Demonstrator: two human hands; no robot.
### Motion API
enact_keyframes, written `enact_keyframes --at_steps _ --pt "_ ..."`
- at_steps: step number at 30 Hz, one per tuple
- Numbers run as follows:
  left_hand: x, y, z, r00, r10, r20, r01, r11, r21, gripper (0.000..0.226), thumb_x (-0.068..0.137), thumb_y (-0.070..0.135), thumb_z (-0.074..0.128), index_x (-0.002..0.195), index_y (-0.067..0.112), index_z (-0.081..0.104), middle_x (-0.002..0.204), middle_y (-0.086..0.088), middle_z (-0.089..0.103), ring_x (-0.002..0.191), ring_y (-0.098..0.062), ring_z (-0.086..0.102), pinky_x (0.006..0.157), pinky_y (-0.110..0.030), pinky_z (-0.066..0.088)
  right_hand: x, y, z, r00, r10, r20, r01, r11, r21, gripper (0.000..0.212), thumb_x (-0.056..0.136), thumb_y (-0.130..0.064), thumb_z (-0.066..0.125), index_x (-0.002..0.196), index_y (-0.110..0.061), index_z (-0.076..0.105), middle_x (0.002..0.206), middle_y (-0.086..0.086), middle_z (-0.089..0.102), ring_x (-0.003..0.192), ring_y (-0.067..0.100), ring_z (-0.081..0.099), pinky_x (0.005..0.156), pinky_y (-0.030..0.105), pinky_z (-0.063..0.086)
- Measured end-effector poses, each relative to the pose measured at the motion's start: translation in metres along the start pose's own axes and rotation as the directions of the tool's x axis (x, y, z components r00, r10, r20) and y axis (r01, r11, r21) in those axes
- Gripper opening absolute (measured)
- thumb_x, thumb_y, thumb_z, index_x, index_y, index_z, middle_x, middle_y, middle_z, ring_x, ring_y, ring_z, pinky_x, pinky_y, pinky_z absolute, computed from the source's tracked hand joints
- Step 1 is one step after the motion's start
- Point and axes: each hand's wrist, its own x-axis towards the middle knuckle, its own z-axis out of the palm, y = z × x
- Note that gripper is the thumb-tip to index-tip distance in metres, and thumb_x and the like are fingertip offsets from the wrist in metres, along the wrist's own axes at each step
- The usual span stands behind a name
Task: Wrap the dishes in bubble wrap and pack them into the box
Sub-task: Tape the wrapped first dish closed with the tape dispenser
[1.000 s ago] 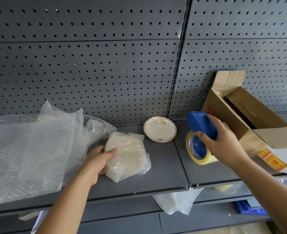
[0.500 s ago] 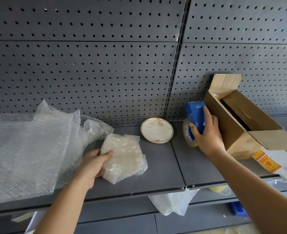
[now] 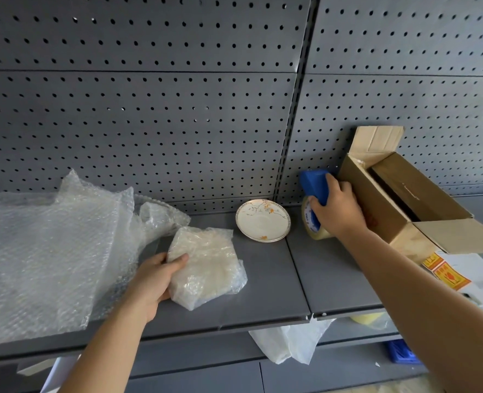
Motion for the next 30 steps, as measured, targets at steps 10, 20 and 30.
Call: enact_keyframes --at_steps 10,20,30 --pt "-0.005 0.000 0.000 0.999 0.004 0.034 -0.001 0.997 -0.076 0.017 0.093 0.018 0.072 0.109 0.014 0.072 0.103 -0.007 0.079 0.092 -0.025 0.075 0.077 -0.042 0.060 0.001 -0.004 -0.008 0.999 0.001 0.041 0.002 0.997 -0.074 0.074 0.094 -0.044 0.061 0.156 -0.021 0.028 0.137 0.016 0.040 0.111 0.040 0.056 0.089 0.047 0.052" --pt "-0.022 0.021 0.004 0.993 0.087 0.079 -0.075 0.986 -0.147 0.021 0.094 0.019 0.069 0.115 0.015 0.071 0.107 -0.003 0.079 0.099 -0.023 0.075 0.085 -0.042 0.059 -0.002 0.006 -0.029 0.946 0.136 0.294 -0.159 0.986 0.054 0.065 0.094 -0.036 0.066 0.151 -0.013 0.044 0.136 0.015 0.057 0.120 0.032 0.056 0.097 0.039 0.047" --pt "-0.033 0.033 0.011 0.991 0.096 0.096 -0.077 0.980 -0.186 0.025 0.094 0.019 0.069 0.119 0.013 0.070 0.111 -0.004 0.078 0.102 -0.022 0.075 0.077 -0.035 0.057 -0.029 0.044 0.005 0.832 0.327 0.448 -0.538 0.673 0.508 0.029 0.102 -0.034 0.054 0.124 -0.018 0.064 0.095 0.009 0.072 0.078 0.022 0.069 0.062 0.032 0.054"
